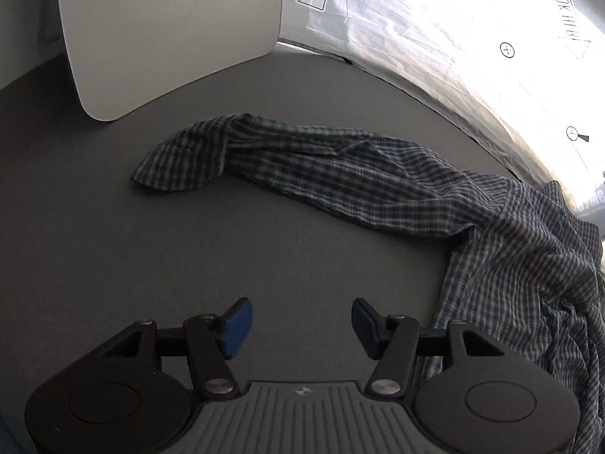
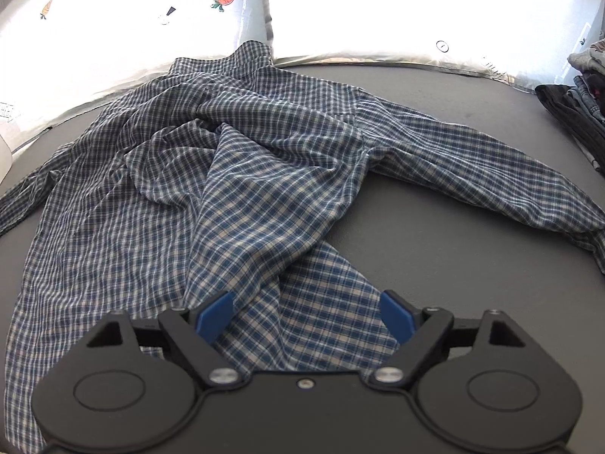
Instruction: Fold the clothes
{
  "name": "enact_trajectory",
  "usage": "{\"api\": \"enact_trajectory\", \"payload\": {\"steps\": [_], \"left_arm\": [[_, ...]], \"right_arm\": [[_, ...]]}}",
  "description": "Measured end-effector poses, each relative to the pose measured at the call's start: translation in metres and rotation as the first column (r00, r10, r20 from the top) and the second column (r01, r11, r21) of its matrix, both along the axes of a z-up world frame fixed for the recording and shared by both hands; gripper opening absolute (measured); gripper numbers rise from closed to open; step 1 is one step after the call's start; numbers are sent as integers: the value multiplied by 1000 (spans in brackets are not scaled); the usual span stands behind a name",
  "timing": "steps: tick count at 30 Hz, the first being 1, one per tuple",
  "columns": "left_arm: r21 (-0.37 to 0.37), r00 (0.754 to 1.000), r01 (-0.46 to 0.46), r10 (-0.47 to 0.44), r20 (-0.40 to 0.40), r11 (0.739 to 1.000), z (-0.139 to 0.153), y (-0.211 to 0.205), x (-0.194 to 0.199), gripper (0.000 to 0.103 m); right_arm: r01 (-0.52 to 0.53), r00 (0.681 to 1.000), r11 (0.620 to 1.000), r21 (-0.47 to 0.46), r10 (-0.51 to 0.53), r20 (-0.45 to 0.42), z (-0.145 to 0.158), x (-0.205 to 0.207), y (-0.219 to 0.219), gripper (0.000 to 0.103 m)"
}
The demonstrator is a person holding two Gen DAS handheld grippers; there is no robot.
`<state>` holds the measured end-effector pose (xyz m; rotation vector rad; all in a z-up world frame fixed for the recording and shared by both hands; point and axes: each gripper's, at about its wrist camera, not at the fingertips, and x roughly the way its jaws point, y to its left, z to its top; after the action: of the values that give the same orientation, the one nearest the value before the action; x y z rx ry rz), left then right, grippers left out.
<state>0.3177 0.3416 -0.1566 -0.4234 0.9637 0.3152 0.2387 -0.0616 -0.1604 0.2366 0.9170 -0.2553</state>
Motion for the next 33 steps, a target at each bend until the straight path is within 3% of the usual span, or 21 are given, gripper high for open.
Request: {"api": "enact_trajectory", "payload": {"steps": [4,8,14,19,22,24,26,29,33], "left_arm": [[-16,978,205,-205,-32,979,-13,-63,-31,59],[-79,951,299,-304,-59,951,-22,-98,-51,59],[-90,936,328,-337,-100,940,-29,-119,-79,59],[-110,937,320,-331,-108,941,-32,-123,-97,59],[-91,922,361,-370,-118,928,-35,-135,-106,57],[-44,913,386,-388,-128,922,-38,-144,-110,52],[29,911,391,-383,-151,920,-40,-150,-112,29],[28,926,360,-353,-133,933,-37,-145,-117,4],[5,943,314,-311,-119,950,-35,-138,-124,2]], "right_arm": [[-78,997,995,68,76,22,2,-7,11,49],[-160,986,981,107,156,52,2,-12,17,29],[-241,970,956,169,231,76,-1,-20,21,28],[-291,957,947,137,287,46,-10,-23,27,30],[-312,950,944,105,311,22,-16,-22,32,30],[-324,946,943,81,325,9,-19,-22,34,19],[-327,945,944,49,326,14,-19,-23,34,1],[-298,953,953,50,295,70,-8,-32,23,0],[-195,974,980,38,189,123,13,-43,-4,0]]}}
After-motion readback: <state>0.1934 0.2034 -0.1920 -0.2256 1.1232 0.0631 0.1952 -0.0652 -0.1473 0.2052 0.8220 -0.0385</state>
